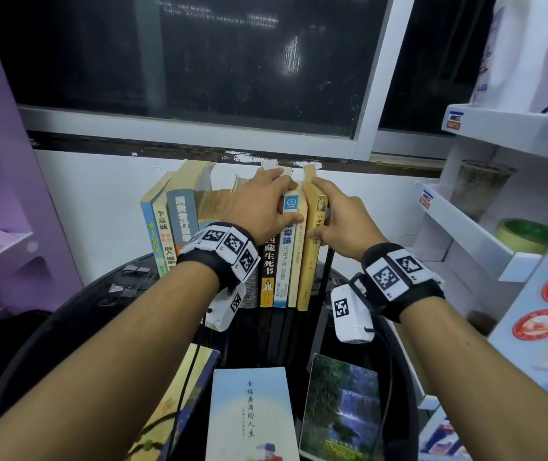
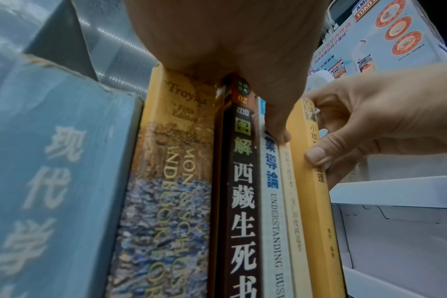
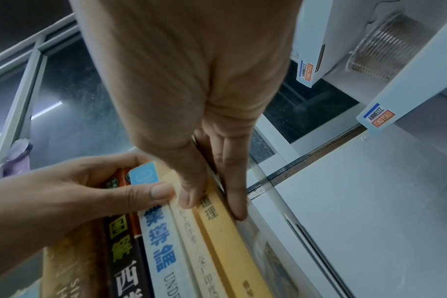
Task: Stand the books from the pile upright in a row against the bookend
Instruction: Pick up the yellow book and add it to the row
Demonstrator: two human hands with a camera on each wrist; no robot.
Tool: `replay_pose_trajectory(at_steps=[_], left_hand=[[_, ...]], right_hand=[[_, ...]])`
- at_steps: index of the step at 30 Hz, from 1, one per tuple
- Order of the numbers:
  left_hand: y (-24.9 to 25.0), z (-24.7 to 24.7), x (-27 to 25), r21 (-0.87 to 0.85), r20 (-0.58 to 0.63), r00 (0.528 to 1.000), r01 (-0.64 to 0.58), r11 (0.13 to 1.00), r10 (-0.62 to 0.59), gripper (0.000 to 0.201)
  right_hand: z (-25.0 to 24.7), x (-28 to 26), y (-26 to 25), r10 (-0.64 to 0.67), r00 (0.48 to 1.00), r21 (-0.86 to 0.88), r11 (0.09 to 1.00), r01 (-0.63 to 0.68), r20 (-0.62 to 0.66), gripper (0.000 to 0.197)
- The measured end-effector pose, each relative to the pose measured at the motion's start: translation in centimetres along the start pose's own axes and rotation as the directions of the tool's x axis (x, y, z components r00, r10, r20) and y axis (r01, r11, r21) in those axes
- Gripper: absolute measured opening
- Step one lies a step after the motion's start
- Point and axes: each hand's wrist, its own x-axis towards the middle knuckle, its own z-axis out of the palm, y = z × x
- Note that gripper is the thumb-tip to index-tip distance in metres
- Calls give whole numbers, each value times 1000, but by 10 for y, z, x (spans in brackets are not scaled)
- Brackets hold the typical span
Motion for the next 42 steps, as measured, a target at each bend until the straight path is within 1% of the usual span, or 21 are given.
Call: replay_pose_trajectory(at_steps=[9, 16, 19, 21, 23, 31, 37, 42], left_hand=[[2, -2, -1, 4, 1, 1000, -1, 1000, 1, 57], [1, -1, -2, 1, 0, 1000, 3, 1000, -3, 57], [1, -1, -2, -3, 3, 1000, 3, 1000, -3, 56], [1, -1, -2, -8, 4, 1000, 4, 1000, -4, 56], [1, -2, -2, -13, 5, 1000, 8, 1000, -8, 56], [2, -1, -3, 6, -4, 1000, 12, 1000, -12, 56], [2, -2, -3, -23, 0, 1000, 3, 1000, -3, 54], [2, -6, -10, -50, -34, 999, -17, 999, 15, 47]], right_hand=[[0, 9, 4, -17, 1000, 48, 999, 16, 8, 87], [-1, 13, 4, -32, 999, 46, 998, 31, 27, 89], [-2, 14, 3, -8, 998, 26, 1000, 7, 61, 94], [-2, 14, 2, 5, 995, -17, 1000, -3, 101, 102], [0, 13, 2, 15, 993, -45, 999, -10, 119, 106], [5, 10, -1, 33, 996, -69, 997, -27, 88, 100], [5, -3, -4, 37, 998, -17, 999, -37, 59, 94], [7, -8, -6, 30, 999, 28, 999, -32, 41, 91]])
